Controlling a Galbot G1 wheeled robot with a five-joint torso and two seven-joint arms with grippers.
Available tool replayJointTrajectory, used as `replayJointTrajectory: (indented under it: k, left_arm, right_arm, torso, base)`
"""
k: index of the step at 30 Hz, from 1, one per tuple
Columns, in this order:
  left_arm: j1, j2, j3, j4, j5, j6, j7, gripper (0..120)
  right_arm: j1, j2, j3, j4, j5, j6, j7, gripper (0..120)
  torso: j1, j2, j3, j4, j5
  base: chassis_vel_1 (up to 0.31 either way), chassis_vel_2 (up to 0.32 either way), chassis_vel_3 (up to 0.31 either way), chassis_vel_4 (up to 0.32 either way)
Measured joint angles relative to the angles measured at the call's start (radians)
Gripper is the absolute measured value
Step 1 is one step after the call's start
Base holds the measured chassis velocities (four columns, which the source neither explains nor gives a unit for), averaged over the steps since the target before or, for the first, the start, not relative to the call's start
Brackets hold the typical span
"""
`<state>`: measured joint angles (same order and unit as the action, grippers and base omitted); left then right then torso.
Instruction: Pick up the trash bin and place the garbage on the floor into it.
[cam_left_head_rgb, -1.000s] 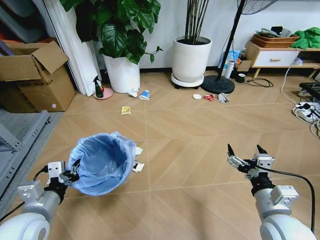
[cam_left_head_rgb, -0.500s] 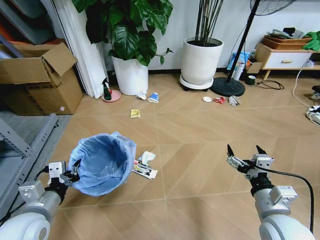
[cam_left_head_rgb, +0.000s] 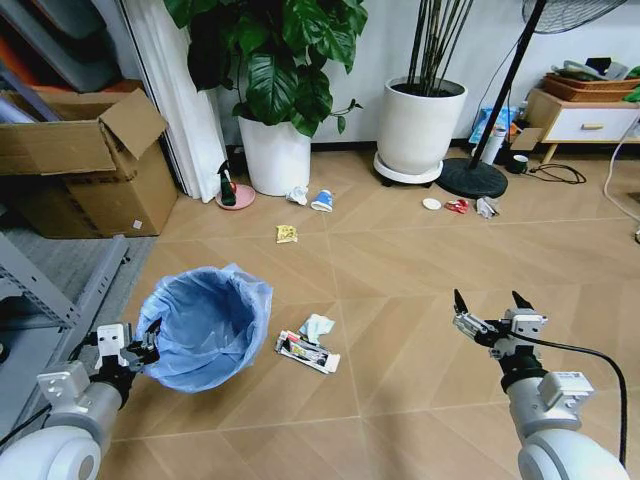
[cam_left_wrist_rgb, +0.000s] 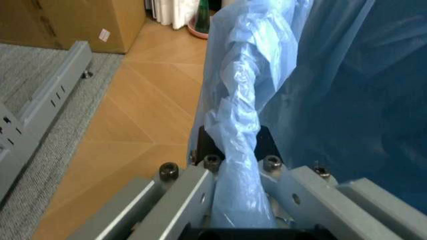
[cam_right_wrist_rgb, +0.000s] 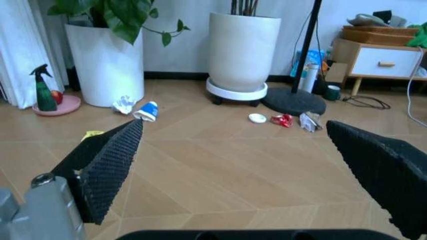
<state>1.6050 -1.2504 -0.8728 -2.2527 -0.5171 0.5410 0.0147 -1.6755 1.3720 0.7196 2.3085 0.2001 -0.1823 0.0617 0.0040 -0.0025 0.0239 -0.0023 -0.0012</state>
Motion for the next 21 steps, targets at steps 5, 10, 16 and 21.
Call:
replayJointTrajectory:
  k: [5,10,16,21]
  left_arm:
    - [0.003,-0.003,-0.001,-0.003,0.0,-0.001,0.0,0]
    - [-0.002,0.001,-0.001,0.002,-0.004,-0.001,-0.007,0]
    - [-0.012,0.014,0.005,0.02,-0.008,0.0,-0.029,0]
    - [-0.01,0.033,0.005,0.029,-0.019,-0.002,-0.049,0]
  right_arm:
    - [0.002,-0.002,-0.006,-0.011,0.002,-0.002,0.0,100]
    - [0.021,-0.02,-0.011,-0.043,0.016,-0.012,-0.001,100]
    - [0.073,-0.075,-0.038,-0.098,0.059,-0.045,-0.003,100]
    - [0.155,-0.18,-0.119,-0.194,0.133,-0.071,-0.009,100]
  torso:
    - [0.0,0.0,0.0,0.0001,0.0001]
    - [0.0,0.0,0.0,0.0,0.0006]
    - [0.0,0.0,0.0,-0.0002,0.0004]
    - [0.0,0.0,0.0,0.0,0.0004]
  base:
    - [0.011,0.152,0.01,-0.147]
    - [-0.008,0.05,0.016,-0.049]
    - [-0.009,-0.027,0.004,0.033]
    - [0.0,0.0,0.0,0.0]
